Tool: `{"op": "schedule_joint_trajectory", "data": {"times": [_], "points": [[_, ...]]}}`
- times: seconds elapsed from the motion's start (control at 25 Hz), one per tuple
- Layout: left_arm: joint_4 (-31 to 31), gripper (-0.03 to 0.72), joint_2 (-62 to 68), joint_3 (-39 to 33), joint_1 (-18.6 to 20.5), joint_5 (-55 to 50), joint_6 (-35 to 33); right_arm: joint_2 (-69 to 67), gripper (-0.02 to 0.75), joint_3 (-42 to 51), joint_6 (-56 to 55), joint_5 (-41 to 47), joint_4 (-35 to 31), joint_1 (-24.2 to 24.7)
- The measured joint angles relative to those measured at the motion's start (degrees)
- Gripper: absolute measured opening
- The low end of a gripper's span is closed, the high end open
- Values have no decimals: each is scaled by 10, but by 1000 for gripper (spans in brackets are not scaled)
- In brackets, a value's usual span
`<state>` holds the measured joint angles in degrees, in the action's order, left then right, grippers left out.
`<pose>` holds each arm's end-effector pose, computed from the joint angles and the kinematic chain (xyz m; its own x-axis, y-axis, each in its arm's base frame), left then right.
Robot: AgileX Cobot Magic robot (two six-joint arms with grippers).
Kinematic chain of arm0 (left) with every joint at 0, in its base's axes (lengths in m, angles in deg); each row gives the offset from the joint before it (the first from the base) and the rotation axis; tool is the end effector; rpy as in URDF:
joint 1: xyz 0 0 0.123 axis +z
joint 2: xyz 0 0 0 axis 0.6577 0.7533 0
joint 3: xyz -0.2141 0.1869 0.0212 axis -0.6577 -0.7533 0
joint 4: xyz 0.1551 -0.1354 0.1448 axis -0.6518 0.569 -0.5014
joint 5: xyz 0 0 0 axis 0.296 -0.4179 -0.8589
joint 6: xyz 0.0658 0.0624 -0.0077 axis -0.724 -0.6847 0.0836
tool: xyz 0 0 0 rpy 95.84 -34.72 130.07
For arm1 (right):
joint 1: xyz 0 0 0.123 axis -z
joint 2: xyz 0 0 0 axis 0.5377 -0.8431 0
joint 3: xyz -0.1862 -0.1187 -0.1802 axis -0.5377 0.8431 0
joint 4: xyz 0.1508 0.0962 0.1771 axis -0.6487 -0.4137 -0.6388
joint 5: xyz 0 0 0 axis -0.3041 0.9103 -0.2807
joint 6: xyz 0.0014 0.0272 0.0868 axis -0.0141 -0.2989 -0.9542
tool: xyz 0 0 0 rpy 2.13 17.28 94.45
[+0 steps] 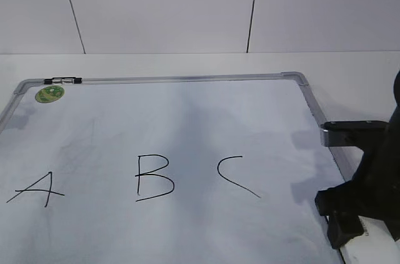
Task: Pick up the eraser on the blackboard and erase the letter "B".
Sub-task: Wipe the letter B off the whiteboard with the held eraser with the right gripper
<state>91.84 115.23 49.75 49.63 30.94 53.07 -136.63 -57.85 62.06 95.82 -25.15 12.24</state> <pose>0.3523 0.0410 0.1536 -0.9997 -0.0198 0.0152 -0.0216 0.9913 -0.1300 0.2242 0.0880 0.1739 -0.9962 -0.0623 0.0613 -0.0601 0.9975 0.0366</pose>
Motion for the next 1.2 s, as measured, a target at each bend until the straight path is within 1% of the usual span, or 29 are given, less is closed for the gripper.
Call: {"op": "schedule_joint_trajectory", "data": {"times": [0.2,0.36,0.48,0.72,0.8,0.92,1.0,1.2], "points": [[0,19,0,0,0,0,0,0,524,-31,0,19,4,0],[0,19,0,0,0,-1,0,0,524,-58,0,49,23,0],[0,19,0,0,0,-1,0,0,524,-97,0,81,28,0],[0,19,0,0,0,-2,0,-1,524,-203,16,137,31,-5],[0,19,0,0,0,-2,0,-6,524,-231,18,147,38,-22],[1,19,0,0,0,-2,0,-26,524,-267,20,158,38,-62],[4,19,0,0,0,-2,0,-53,524,-293,21,160,38,-92],[6,19,0,0,0,-3,0,-123,524,-367,28,161,38,-145]]}}
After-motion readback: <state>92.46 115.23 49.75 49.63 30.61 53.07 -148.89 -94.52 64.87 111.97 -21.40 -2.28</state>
